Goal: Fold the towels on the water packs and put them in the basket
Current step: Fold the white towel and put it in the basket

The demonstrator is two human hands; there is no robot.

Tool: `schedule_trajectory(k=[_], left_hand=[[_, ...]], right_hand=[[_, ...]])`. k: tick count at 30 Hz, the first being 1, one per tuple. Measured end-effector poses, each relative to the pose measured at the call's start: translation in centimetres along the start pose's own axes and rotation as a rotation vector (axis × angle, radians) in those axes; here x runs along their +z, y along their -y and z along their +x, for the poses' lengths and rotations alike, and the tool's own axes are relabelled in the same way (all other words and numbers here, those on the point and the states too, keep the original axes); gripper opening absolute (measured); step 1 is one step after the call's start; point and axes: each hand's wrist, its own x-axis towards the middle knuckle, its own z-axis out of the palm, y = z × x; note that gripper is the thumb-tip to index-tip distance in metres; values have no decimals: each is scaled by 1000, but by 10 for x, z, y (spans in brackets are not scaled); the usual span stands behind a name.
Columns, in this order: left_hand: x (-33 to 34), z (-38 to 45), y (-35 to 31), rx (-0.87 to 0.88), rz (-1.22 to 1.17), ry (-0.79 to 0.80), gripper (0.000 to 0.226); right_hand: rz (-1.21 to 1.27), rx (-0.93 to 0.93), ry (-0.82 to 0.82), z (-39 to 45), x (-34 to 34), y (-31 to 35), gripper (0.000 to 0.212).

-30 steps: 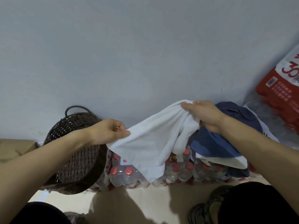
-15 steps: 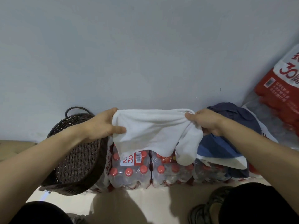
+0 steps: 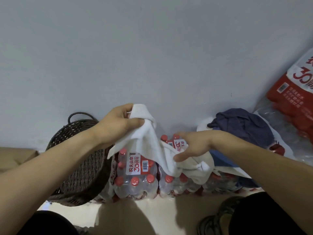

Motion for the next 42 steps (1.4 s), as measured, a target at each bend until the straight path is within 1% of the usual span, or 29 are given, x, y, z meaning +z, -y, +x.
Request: schedule_trajectory(k=[1,2,3,4,6,7,8,10,11,13,14,16,18,20,22,23,26,27,30,31,32,33,34,35,36,37,38,40,42], left_hand=[[4,0,-1,5,-29,27,32],[8,-1,-2,14,-48,49,34],[12,-1,-1,24,-62,64,34],[15,0,0,35,-76,70,33],[19,1,2,53,-93,49,30],[20,2,3,58,-99,39,33],[21,3,5,59,-105,42,40],[20,2,7,88,-67,83,57],[20,1,8,104,-6,98,64],[21,1,12,74,93,85,71],[22,1,14,37,96,72,68],[26,3,17,4,91,66,49],[27,5,15,19,73,55,34],[26,6,11,36,29,61,33],[24,6,7,49,18,81,35],[23,6,5,57,19,86,36],[19,7,2,87,-9,57,39],[16,8,2,98,-13,36,40],[9,9,0,123,-25,-27,38],[7,9,0,130,-22,-52,33],[6,10,0,147,25,-85,26],[5,10,0,175,137,-122,19],[4,11,1,210,298,-151,14],[3,11,2,240,462,-162,13],[3,10,2,253,590,-146,16],[3,9,2,238,668,-100,21],[3,9,2,203,700,-29,26],[4,6,1,90,731,138,33],[4,3,2,-32,819,320,35]], right_hand=[[90,-110,5,-1,2,8,104],[182,-220,4,-1,5,16,100],[273,-309,-14,0,8,22,89],[362,-366,-46,1,10,27,72],[531,-411,-127,2,9,32,40],[595,-419,-181,2,7,31,30],[646,-429,-238,1,6,28,22],[767,-468,-315,-1,2,25,15],[834,-489,-339,-3,0,23,14],[966,-531,-367,-4,-2,21,26],[1008,-539,-368,-5,-3,21,33],[1012,-534,-403,-7,-5,19,42],[925,-538,-489,-9,-7,15,35],[891,-569,-563,-11,-9,10,24],[955,-610,-582,-12,-11,5,22],[993,-631,-574,-11,-13,1,27],[1100,-644,-516,-9,-17,-4,53],[1144,-636,-514,-8,-18,-6,57],[1244,-603,-587,-9,-22,-9,43],[1217,-576,-638,-9,-23,-11,39],[1136,-530,-693,-9,-24,-13,36],[1023,-471,-733,-10,-24,-14,31],[914,-406,-727,-11,-25,-14,27],[843,-350,-672,-11,-25,-16,32],[790,-314,-587,-12,-25,-18,45],[721,-297,-506,-13,-24,-19,55],[633,-292,-457,-15,-24,-20,59],[484,-304,-424,-17,-23,-21,53],[452,-317,-420,-18,-23,-19,40]])
